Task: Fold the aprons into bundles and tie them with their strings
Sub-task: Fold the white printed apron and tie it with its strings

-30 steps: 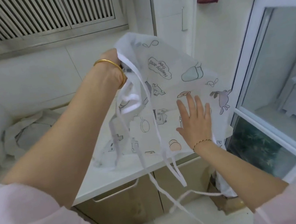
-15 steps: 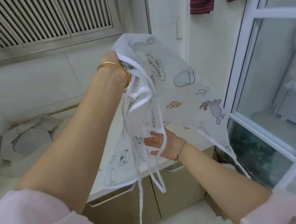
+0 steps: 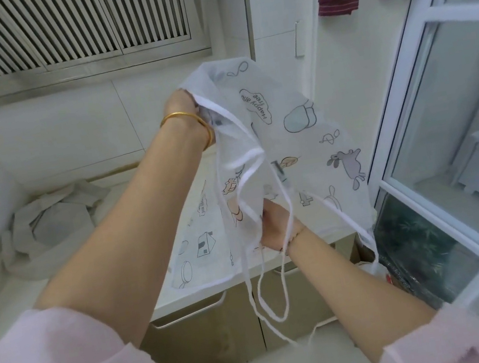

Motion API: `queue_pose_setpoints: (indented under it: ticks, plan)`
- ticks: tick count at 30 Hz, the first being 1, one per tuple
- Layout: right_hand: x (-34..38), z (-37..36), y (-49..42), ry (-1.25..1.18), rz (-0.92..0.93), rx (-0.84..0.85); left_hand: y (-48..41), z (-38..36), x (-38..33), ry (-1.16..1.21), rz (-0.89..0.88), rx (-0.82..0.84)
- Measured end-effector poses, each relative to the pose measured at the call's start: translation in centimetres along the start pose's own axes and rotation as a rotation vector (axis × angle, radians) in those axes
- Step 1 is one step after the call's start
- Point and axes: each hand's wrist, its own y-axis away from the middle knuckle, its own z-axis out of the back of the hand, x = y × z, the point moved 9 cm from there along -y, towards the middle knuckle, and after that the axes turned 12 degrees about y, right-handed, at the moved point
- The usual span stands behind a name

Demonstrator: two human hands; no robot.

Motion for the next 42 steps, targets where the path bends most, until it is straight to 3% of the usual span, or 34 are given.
queue_pose_setpoints:
  ticks: [3, 5, 7, 9, 11, 13, 15, 18, 20, 21, 25, 32, 37, 42]
  plan:
    - [-1.6, 6.4, 0.2, -0.07, -0.118, -0.441, -1.0, 0.9, -0.4, -0.389, -0.228, 0.065]
    - [-0.4, 10.5, 3.5, -0.026, 0.003, -0.761, -1.3, 0.6, 0.6, -0.777, -0.44, 0.165]
    - [1.3, 13.8, 7.4, 0.029, 0.23, -1.041, -0.5, 0.2, 4.2, -1.186, -0.496, 0.268]
    - [3.2, 15.7, 10.2, 0.093, 0.406, -1.175, 0.7, 0.3, 9.7, -1.611, -0.453, 0.448]
    - [5.8, 16.8, 12.3, 0.181, 0.541, -1.256, 3.8, 0.6, 16.3, -1.858, -0.258, 0.739]
    - [8.4, 16.6, 13.9, 0.3, 0.64, -1.226, 7.9, 1.8, 22.5, -1.97, 0.042, 1.01]
    - [9.7, 16.4, 13.7, 0.428, 0.65, -1.091, 12.1, 4.0, 27.8, -1.878, 0.448, 1.156]
    - [9.7, 15.6, 12.5, 0.522, 0.602, -0.882, 18.8, 9.1, 33.7, -1.594, 1.101, 1.241]
    - [8.2, 16.0, 11.1, 0.579, 0.489, -0.804, 22.4, 13.0, 36.3, -1.505, 1.362, 1.274]
    - [7.3, 16.1, 10.4, 0.606, 0.414, -0.768, 23.3, 14.7, 37.5, -1.519, 1.395, 1.276]
    - [4.3, 15.2, 8.4, 0.717, 0.259, -0.644, 22.8, 17.1, 37.5, -1.557, 1.281, 1.195]
    - [3.9, 15.0, 8.0, 0.625, 0.272, -0.813, 13.1, 16.2, 28.3, -1.599, 0.84, 0.83]
    - [4.4, 13.6, 6.8, 0.563, 0.329, -0.847, 15.1, 12.1, 27.9, -1.298, 0.758, 0.831]
    - [5.1, 12.5, 7.5, 0.417, 0.349, -0.828, 14.7, 8.6, 27.1, -0.968, 0.59, 0.652]
